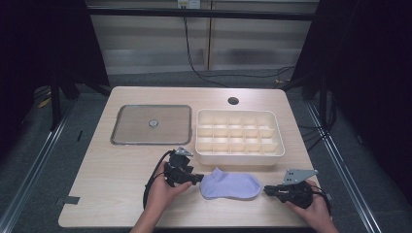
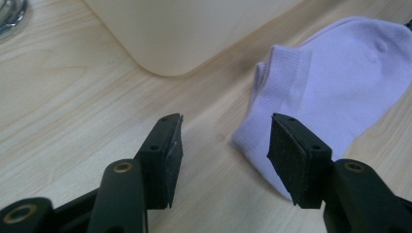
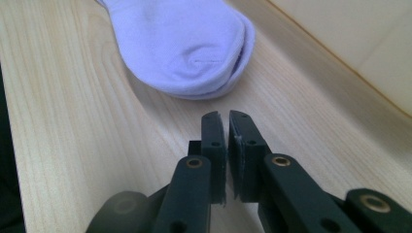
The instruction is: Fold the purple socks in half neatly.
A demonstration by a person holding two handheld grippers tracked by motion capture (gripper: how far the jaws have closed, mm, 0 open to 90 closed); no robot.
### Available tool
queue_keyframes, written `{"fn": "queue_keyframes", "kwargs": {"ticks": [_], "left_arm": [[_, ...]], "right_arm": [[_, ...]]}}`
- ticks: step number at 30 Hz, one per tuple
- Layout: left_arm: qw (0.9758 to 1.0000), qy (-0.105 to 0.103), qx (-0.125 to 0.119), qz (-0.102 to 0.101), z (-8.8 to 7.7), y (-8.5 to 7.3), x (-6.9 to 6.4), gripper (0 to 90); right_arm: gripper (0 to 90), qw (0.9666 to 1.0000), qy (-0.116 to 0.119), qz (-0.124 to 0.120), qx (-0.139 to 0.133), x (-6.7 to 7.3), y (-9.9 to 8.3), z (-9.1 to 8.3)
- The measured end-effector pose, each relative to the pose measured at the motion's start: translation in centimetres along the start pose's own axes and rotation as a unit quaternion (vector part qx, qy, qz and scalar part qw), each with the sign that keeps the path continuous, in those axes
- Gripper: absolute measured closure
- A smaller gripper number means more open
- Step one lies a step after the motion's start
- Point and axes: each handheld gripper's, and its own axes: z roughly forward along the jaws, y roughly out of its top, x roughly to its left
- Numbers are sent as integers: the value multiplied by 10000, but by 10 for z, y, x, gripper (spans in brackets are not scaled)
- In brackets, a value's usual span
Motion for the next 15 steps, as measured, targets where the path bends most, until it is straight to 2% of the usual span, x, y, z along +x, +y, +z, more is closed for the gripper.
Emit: {"fn": "queue_keyframes", "kwargs": {"ticks": [4,5,8,10,11,12,15], "left_arm": [[9999,-95,68,-32,4,2,-3,481],[9998,-118,161,14,7,3,-4,482],[9996,-163,219,19,10,5,-5,492],[9996,-141,225,-5,11,6,-6,497],[9994,-122,317,47,11,7,-6,499],[9990,73,435,-58,14,6,-7,499],[9987,-52,493,-99,15,4,-5,499]], "right_arm": [[856,10000,16,-26,29,-1,1,0],[857,10000,26,-13,18,-1,1,1],[870,10000,48,28,4,-2,1,1],[871,10000,61,27,6,-2,1,1],[874,10000,51,33,17,-2,1,1],[880,10000,62,28,17,-1,1,2],[893,10000,61,36,23,-1,2,2]]}}
